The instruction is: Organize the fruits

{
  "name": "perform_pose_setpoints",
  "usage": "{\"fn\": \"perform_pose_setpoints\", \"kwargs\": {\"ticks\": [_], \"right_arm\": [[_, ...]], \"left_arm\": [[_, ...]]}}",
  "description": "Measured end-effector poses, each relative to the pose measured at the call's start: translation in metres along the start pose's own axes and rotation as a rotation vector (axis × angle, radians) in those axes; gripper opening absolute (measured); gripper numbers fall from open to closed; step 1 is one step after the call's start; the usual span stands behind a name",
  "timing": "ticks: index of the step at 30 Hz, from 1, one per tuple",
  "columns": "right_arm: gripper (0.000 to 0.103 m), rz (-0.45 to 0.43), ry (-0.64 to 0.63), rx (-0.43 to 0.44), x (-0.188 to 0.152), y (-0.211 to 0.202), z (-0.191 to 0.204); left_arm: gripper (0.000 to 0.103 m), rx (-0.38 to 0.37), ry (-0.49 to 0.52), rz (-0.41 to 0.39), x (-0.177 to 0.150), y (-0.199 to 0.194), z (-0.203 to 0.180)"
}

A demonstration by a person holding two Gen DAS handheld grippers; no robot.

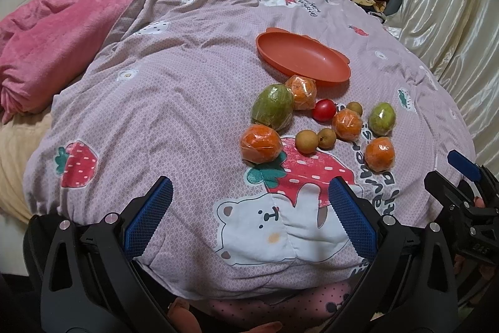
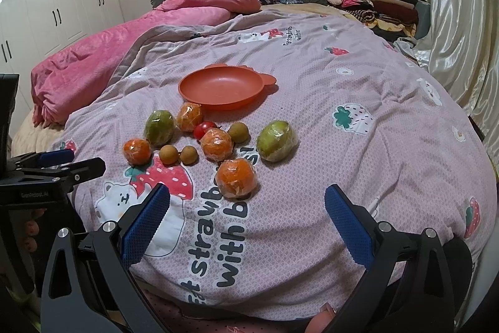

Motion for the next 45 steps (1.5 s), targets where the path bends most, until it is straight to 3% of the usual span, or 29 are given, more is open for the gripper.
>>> {"fn": "perform_pose_setpoints", "kwargs": {"ticks": [27,41,44,45], "right_arm": [[0.099,0.029,-0.031,-0.009,0.000,0.015,0.007],[0.099,0.107,-0.077,-0.026,0.010,0.054,0.003],[0.099,0.120,-0.084,-0.022,0.012,0.061,0.002],[0.099,0.121,-0.088,-0.024,0.013,0.063,0.002]], "left_arm": [[0.094,-0.024,-0.003,0.027,0.000,0.016,0.007],[0.094,-0.044,0.086,0.054,0.020,0.043,0.000],[0.086,-0.039,0.101,0.057,0.026,0.050,-0.003],[0.079,-0.039,0.105,0.060,0.028,0.052,-0.003]]}}
Point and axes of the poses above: each gripper's, at about its wrist camera, not at the fingertips, and y roughly the way its jaws point, z to its left, x to its top, the point moved 8 cm from there along y, roughly the way its jaws point, and after that the axes turned 15 degrees about z, right-handed, at the moved point
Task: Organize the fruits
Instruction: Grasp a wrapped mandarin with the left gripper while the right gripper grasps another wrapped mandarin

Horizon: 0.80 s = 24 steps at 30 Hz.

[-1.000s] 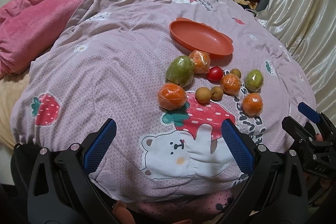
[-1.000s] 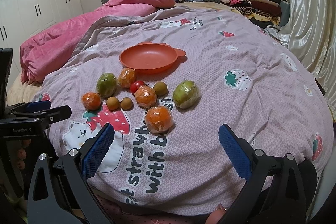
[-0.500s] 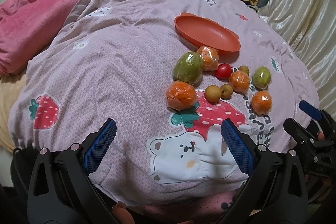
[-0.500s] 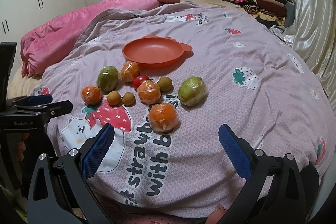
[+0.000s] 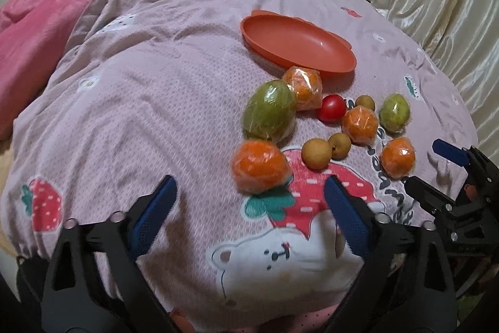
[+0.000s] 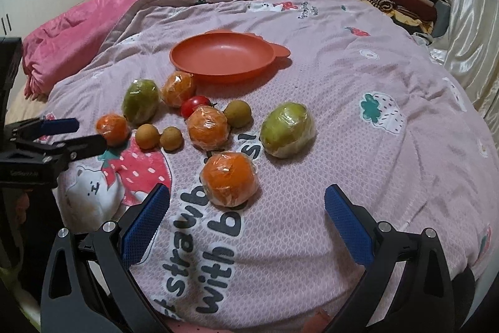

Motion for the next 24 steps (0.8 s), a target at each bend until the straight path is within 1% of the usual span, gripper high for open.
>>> {"fn": "perform_pose_setpoints", "kwargs": {"ticks": [1,2,3,6,10,12,14,15,16,17,18,19,20,22,23,24], "right_arm": [[0.099,0.003,-0.004,0.000,0.001,0.002,0.000],[0.099,0.004,-0.006,0.006,0.002,0.003,0.001],[0.099,0.005,-0.007,0.014,0.003,0.004,0.001],[0.098,0.013,-0.007,0.018,0.003,0.008,0.001],[0.097,0.020,-0.012,0.020,0.003,0.012,0.000],[0.096,0.021,-0.016,0.020,0.004,0.013,0.000],[0.089,0.022,-0.025,0.023,0.004,0.014,0.001],[0.080,0.024,-0.030,0.025,0.004,0.015,0.002],[0.076,0.028,-0.037,0.026,0.004,0.016,0.003],[0.073,0.034,-0.041,0.023,0.004,0.018,0.003],[0.067,0.035,-0.044,0.021,0.004,0.019,0.004],[0.059,0.036,-0.052,0.027,0.004,0.021,0.005],[0.055,0.038,-0.059,0.028,0.004,0.022,0.006],[0.042,0.036,-0.075,0.041,0.005,0.023,0.009],[0.039,0.035,-0.083,0.052,0.005,0.023,0.011],[0.039,0.036,-0.089,0.057,0.005,0.023,0.012]], "left_arm": [[0.073,-0.006,-0.001,0.000,0.002,0.001,-0.001],[0.071,-0.014,-0.001,0.002,0.003,0.003,-0.001],[0.064,-0.019,-0.001,0.005,0.004,0.004,-0.001],[0.057,-0.046,0.005,0.014,0.007,0.010,-0.002],[0.039,-0.080,0.013,0.020,0.009,0.016,-0.007],[0.037,-0.078,0.019,0.024,0.009,0.019,-0.008],[0.036,-0.083,0.021,0.025,0.010,0.021,-0.008],[0.033,-0.087,0.019,0.025,0.010,0.020,-0.007],[0.033,-0.092,0.018,0.025,0.011,0.021,-0.006],[0.033,-0.100,0.014,0.026,0.011,0.021,-0.005],[0.033,-0.104,0.013,0.026,0.012,0.021,-0.005],[0.033,-0.106,0.013,0.025,0.012,0.021,-0.005],[0.033,-0.109,0.013,0.024,0.012,0.020,-0.005],[0.033,-0.113,0.011,0.022,0.011,0.019,-0.004],[0.033,-0.115,0.012,0.021,0.011,0.017,-0.004],[0.033,-0.115,0.013,0.018,0.011,0.016,-0.004]]}}
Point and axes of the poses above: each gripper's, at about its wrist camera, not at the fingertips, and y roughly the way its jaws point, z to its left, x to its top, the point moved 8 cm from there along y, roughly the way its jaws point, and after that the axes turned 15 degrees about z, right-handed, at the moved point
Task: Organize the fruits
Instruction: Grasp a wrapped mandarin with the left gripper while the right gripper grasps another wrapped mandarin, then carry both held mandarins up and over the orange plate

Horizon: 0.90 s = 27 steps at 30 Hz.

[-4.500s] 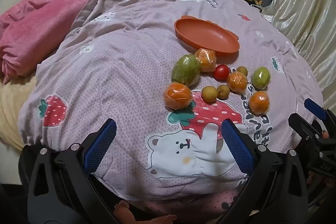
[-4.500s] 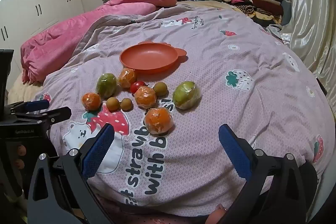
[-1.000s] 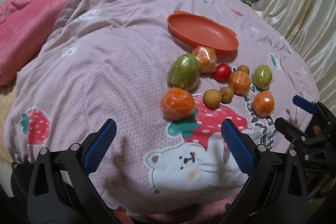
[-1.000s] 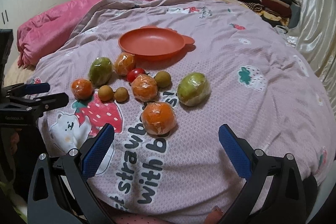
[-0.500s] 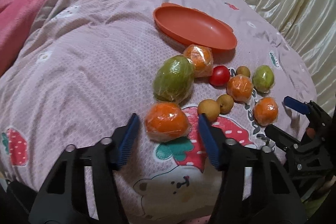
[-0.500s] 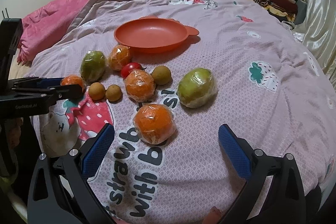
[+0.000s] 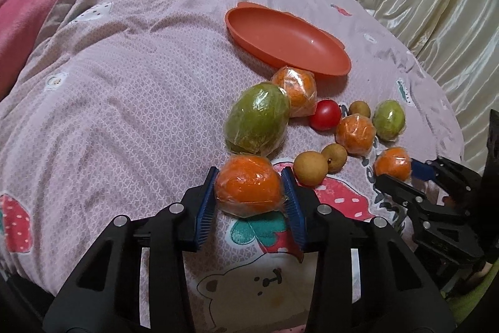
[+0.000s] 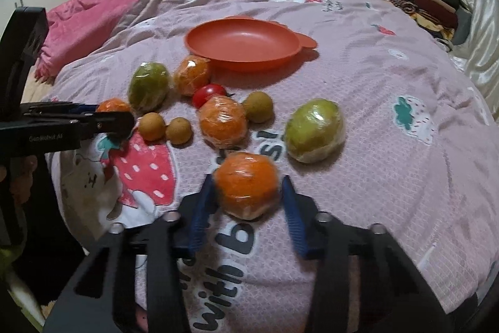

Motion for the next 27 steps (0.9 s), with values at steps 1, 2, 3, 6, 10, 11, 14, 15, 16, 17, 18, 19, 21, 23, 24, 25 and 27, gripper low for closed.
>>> {"fn": "perform_pose_setpoints", "kwargs": {"ticks": [1,2,3,6,10,11,14,15,16,17,18,19,21,23,24,25,27], "right_arm": [[0.039,0.000,-0.006,-0.003,0.000,0.000,0.000],[0.039,-0.001,-0.003,0.002,0.001,0.000,0.000],[0.039,-0.003,0.004,0.012,0.001,-0.001,-0.001],[0.039,-0.008,0.014,0.029,0.001,-0.005,-0.003],[0.039,-0.028,0.019,0.048,0.005,-0.015,-0.003],[0.039,-0.035,0.020,0.056,0.007,-0.018,-0.003],[0.039,-0.062,0.009,0.060,0.015,-0.028,-0.002],[0.039,-0.069,0.007,0.060,0.018,-0.030,-0.002],[0.039,-0.072,0.007,0.061,0.021,-0.031,-0.003],[0.039,-0.074,0.009,0.066,0.023,-0.032,-0.004],[0.039,-0.077,0.011,0.071,0.026,-0.034,-0.004],[0.039,-0.079,0.013,0.074,0.028,-0.034,-0.006],[0.039,-0.086,0.014,0.075,0.034,-0.037,-0.007],[0.039,-0.090,0.014,0.073,0.039,-0.039,-0.009],[0.039,-0.092,0.013,0.071,0.042,-0.041,-0.009],[0.039,-0.095,0.012,0.070,0.045,-0.041,-0.010],[0.039,-0.100,0.009,0.066,0.051,-0.042,-0.011]], "left_arm": [[0.033,-0.003,-0.001,-0.007,0.000,-0.003,0.000],[0.033,-0.005,-0.002,-0.010,0.000,-0.006,0.001],[0.032,-0.007,-0.004,-0.014,0.001,-0.008,0.001],[0.032,-0.023,-0.009,-0.031,0.005,-0.018,0.002],[0.032,-0.034,-0.011,-0.052,0.013,-0.029,0.005],[0.032,-0.039,-0.014,-0.058,0.016,-0.031,0.006],[0.032,-0.049,-0.025,-0.077,0.026,-0.037,0.010],[0.032,-0.047,-0.024,-0.082,0.029,-0.039,0.010],[0.032,-0.046,-0.022,-0.086,0.034,-0.040,0.011],[0.032,-0.045,-0.020,-0.091,0.037,-0.041,0.011],[0.032,-0.045,-0.016,-0.094,0.041,-0.042,0.011],[0.032,-0.047,-0.010,-0.096,0.045,-0.043,0.010],[0.032,-0.055,-0.005,-0.106,0.055,-0.044,0.009],[0.032,-0.062,0.001,-0.113,0.063,-0.044,0.008],[0.032,-0.064,0.006,-0.115,0.069,-0.043,0.007],[0.032,-0.066,0.009,-0.117,0.073,-0.042,0.006],[0.032,-0.069,0.018,-0.116,0.081,-0.040,0.004]]}}
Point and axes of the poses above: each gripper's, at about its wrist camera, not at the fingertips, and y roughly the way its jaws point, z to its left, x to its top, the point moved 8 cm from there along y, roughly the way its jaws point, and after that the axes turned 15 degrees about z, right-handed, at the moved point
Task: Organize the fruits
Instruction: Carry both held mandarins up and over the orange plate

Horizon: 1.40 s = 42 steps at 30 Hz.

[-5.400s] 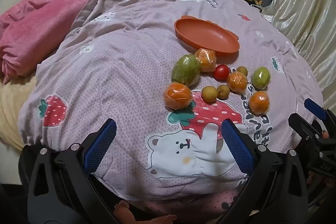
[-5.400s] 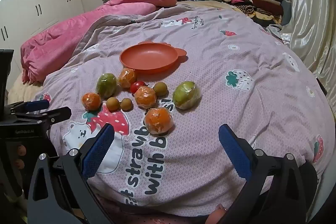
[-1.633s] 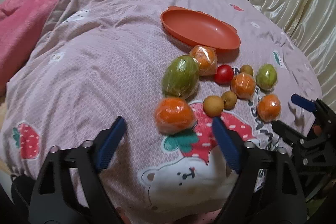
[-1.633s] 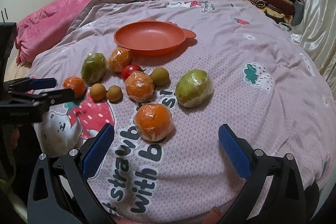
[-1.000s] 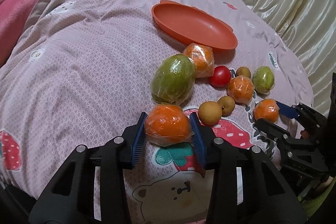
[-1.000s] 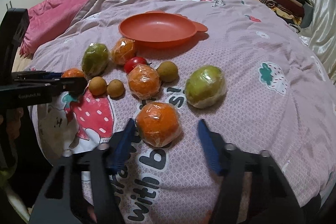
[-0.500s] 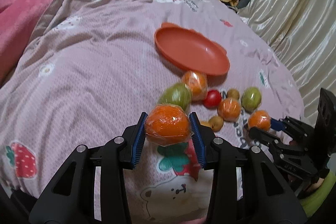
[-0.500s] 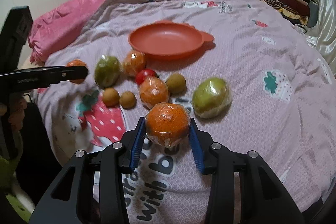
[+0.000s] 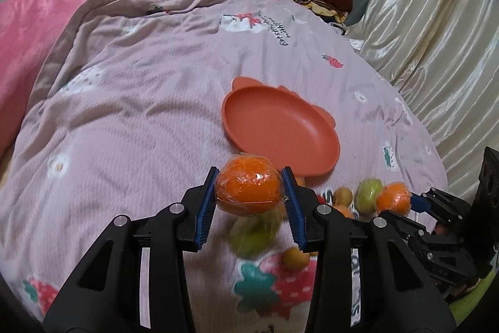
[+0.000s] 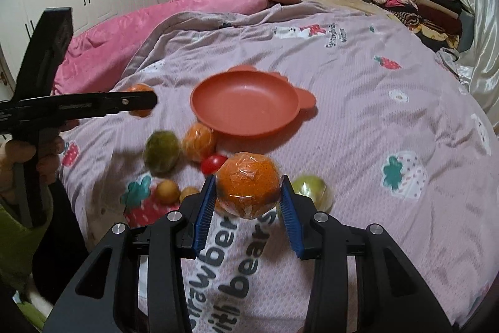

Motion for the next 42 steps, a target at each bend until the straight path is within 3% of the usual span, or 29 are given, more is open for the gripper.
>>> {"fn": "perform_pose_setpoints", "kwargs": {"ticks": [13,21,42], "right_arm": [[0.039,-0.019,-0.001,-0.028,0.035,0.008,-0.007],[0.039,-0.012,-0.012,-0.029,0.056,0.021,-0.009],[0.039,0.073,-0.049,-0.036,0.084,0.073,-0.007]], "left_arm": [[0.032,-0.050,0.081,0.033,0.046,0.024,-0.017],[0.032,-0.033,0.128,0.079,0.073,0.048,-0.016],[0.032,-0.034,0.173,0.109,0.083,0.068,-0.016]]}}
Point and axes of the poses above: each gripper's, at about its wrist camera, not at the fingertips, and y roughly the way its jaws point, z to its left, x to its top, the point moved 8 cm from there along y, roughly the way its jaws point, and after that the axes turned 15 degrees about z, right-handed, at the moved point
